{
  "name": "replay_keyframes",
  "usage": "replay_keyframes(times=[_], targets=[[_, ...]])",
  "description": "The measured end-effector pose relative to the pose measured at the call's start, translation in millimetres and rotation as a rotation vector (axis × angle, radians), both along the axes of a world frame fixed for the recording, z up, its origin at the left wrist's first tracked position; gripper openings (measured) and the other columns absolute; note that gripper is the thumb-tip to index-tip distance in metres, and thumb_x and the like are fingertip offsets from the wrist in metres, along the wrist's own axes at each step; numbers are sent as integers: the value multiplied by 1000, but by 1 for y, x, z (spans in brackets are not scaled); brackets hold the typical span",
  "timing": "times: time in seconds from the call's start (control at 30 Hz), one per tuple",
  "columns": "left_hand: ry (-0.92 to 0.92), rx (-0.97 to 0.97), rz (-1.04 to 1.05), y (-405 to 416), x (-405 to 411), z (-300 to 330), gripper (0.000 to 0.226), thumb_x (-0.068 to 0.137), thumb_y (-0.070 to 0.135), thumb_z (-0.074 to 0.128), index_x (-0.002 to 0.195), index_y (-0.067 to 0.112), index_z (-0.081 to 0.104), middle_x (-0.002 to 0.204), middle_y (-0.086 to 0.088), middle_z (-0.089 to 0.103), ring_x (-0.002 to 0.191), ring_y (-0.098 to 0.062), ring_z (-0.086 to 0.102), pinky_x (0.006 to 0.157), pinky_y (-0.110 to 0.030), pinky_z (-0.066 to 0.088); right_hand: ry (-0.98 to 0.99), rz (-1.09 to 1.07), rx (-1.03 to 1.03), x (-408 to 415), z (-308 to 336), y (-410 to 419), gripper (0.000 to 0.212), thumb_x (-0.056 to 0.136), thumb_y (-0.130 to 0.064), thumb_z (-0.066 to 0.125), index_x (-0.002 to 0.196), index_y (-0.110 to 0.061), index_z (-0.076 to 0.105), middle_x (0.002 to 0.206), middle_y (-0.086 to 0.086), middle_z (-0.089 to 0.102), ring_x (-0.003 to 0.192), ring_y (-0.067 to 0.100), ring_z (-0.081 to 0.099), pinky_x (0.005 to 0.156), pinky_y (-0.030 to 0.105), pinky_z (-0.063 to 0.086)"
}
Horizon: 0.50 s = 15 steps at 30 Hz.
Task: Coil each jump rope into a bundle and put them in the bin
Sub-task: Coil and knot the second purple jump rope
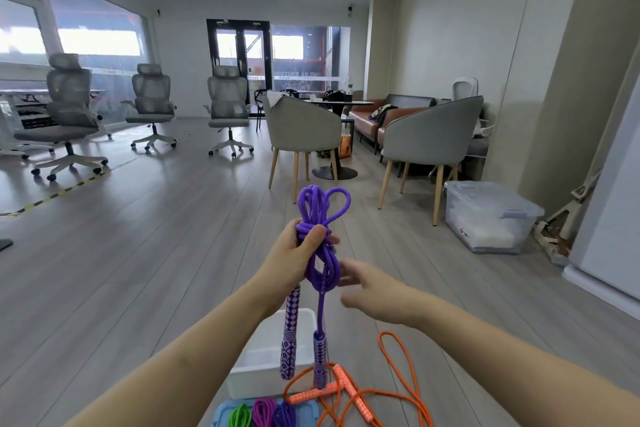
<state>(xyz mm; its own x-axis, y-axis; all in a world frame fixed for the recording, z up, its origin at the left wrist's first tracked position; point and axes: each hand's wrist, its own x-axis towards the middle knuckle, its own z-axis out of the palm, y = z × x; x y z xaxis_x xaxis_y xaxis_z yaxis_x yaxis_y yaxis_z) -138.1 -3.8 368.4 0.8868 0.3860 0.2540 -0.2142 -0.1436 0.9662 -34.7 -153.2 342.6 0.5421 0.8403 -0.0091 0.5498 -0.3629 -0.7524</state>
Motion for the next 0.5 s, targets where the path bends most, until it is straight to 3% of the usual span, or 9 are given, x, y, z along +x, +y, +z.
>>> replay_keyframes(times=[0.1, 0.23, 0.4, 0.5], targets=[[35, -17, -40, -7, -2, 1, 32, 104, 36, 53, 130, 18, 52, 104, -4, 75, 91, -17, 74, 72, -26, 56, 193, -158, 298, -3, 11, 5, 40, 101, -6, 49, 138, -21, 55, 124, -3, 68, 115, 15, 65, 104, 40, 54], [74, -128, -104, -14, -2, -5, 39, 102, 40, 56, 137, 33, 41, 115, -11, 71, 100, -29, 74, 87, -46, 61, 306, -272, 608, -11, 25, 7, 25, 109, -28, 45, 124, -26, 65, 117, -4, 73, 113, 15, 68, 94, 41, 60], [39, -158, -113, -17, -4, -4, 26, 108, 28, 46, 134, 27, 50, 111, -13, 72, 91, -33, 74, 87, -51, 61, 385, -253, 815, -20, 35, 9, 22, 106, -23, 54, 128, -22, 58, 115, 0, 76, 105, 16, 74, 85, 35, 63], [38, -113, -135, -20, -5, -1, 27, 109, 21, 41, 129, 27, 57, 107, -14, 70, 85, -32, 72, 82, -44, 62, 371, -265, 859, -21, 35, 10, 23, 104, -21, 58, 127, -23, 59, 118, 4, 74, 105, 20, 74, 84, 37, 62]])
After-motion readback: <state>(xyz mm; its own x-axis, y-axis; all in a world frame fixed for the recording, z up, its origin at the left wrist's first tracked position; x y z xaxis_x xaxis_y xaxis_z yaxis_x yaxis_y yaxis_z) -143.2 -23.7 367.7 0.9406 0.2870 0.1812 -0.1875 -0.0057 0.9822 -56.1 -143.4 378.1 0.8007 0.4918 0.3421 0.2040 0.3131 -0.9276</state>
